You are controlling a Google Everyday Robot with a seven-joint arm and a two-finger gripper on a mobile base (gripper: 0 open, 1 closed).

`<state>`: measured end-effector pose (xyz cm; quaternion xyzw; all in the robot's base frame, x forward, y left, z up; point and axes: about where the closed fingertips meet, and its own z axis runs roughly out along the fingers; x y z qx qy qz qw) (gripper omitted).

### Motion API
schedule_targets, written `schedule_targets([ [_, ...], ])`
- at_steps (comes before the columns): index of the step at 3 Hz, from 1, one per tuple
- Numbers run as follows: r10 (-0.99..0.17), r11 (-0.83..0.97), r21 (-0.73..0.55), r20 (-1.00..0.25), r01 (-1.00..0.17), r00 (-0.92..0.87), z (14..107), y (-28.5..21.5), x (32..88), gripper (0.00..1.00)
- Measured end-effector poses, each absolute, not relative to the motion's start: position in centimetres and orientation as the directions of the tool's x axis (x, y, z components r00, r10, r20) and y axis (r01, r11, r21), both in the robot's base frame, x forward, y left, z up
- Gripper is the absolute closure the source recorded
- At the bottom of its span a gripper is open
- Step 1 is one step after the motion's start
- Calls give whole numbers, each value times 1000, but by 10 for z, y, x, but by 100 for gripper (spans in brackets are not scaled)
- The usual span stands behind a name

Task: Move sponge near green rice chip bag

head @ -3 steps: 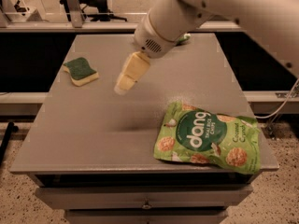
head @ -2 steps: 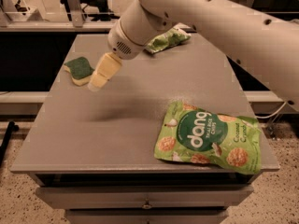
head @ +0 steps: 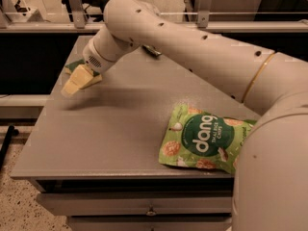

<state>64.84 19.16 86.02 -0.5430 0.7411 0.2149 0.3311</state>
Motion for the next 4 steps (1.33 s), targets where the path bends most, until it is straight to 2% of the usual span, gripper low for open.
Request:
schedule_targets([
  [1, -639, 387, -37, -732, -921, -238, 847, 195, 673, 0],
  [2, -613, 442, -21, -737, -897, -285, 842, 191, 685, 16],
  [4, -589, 498, -2, -735, -867, -336, 839, 180, 685, 63],
])
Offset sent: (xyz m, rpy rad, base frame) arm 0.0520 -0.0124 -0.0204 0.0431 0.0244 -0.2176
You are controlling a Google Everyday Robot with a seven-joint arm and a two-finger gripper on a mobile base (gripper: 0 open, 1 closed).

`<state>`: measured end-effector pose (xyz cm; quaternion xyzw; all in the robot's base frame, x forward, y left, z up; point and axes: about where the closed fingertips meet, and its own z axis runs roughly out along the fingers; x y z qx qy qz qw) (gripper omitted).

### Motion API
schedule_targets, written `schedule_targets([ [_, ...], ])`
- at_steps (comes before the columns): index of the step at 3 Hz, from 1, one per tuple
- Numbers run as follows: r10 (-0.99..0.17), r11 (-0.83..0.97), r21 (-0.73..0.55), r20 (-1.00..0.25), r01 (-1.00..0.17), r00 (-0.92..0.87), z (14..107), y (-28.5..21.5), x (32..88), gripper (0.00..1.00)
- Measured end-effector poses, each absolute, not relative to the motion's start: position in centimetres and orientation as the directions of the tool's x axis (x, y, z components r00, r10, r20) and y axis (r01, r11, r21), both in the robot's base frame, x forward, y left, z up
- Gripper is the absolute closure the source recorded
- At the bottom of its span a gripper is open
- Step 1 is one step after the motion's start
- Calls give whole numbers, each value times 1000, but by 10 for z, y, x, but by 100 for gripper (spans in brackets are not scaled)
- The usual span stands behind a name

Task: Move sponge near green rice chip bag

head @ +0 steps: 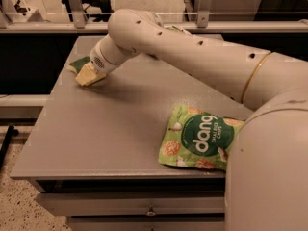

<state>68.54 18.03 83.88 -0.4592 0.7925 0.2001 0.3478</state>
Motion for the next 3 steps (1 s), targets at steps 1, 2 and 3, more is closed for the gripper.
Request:
schedule_targets([
  [1, -606, 523, -74, -733, -849, -309, 863, 148, 682, 87],
  [2, -617, 542, -136, -734, -829, -283, 891, 110, 675, 100],
  [3, -613, 562, -146, -735, -815, -291, 893, 90, 677, 100],
])
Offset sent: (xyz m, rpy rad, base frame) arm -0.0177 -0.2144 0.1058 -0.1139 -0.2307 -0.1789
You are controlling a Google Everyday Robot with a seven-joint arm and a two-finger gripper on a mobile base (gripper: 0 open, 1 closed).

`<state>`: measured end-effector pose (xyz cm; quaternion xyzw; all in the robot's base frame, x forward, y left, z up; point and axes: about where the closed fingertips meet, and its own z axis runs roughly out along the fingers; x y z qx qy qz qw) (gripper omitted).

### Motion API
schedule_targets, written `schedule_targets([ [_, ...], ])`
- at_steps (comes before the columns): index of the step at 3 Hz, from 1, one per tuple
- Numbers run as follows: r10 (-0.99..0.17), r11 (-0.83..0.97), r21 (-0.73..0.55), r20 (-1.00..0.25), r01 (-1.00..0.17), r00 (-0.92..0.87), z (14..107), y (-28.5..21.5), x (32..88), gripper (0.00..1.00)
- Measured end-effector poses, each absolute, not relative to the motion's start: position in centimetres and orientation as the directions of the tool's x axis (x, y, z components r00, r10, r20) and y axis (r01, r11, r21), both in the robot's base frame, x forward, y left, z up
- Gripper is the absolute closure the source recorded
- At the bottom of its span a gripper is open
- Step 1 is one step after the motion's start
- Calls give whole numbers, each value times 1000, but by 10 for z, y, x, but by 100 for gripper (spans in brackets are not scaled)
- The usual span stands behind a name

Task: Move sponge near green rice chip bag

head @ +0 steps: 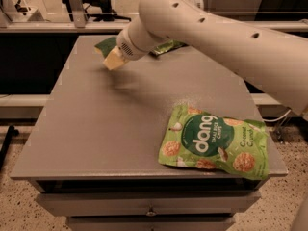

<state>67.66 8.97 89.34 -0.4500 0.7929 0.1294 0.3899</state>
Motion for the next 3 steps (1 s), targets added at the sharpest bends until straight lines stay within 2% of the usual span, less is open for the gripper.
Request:
schedule_targets([
  [1, -608, 583, -147, -731, -799, -310, 892, 81, 678, 100],
  [3, -616, 725, -229, -638, -649, -463, 876, -75, 699, 100],
])
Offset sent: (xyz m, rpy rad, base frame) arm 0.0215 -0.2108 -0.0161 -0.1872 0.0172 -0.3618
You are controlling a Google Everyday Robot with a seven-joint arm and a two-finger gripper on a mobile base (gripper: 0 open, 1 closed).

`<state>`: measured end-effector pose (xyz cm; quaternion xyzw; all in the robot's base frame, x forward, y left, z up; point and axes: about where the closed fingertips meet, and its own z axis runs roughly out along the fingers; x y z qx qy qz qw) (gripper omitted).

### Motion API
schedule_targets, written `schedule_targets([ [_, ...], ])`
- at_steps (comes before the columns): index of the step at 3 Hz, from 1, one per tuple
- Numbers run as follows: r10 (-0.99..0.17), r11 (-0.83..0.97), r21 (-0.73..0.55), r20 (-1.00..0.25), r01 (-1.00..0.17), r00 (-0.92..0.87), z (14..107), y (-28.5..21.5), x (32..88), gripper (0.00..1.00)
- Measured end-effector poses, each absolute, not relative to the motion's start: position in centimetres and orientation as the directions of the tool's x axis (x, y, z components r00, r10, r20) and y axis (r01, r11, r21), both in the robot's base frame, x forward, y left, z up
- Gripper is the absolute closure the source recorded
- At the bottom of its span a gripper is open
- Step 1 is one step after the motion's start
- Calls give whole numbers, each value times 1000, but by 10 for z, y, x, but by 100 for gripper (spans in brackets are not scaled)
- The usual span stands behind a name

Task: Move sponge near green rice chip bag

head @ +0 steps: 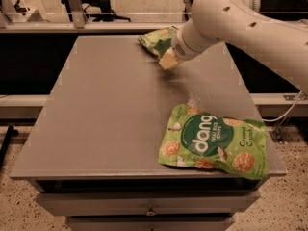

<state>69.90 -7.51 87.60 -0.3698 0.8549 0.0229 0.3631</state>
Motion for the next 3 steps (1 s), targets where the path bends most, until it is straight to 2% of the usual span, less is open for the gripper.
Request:
schedule_targets([
  [1, -607, 760, -259, -610, -596, -509, 863, -137, 718, 100],
  [2, -603, 774, -279, -597, -569, -529, 854, -173, 740, 100],
  [3, -606, 774, -283, -591, -566, -533, 848, -186, 756, 100],
])
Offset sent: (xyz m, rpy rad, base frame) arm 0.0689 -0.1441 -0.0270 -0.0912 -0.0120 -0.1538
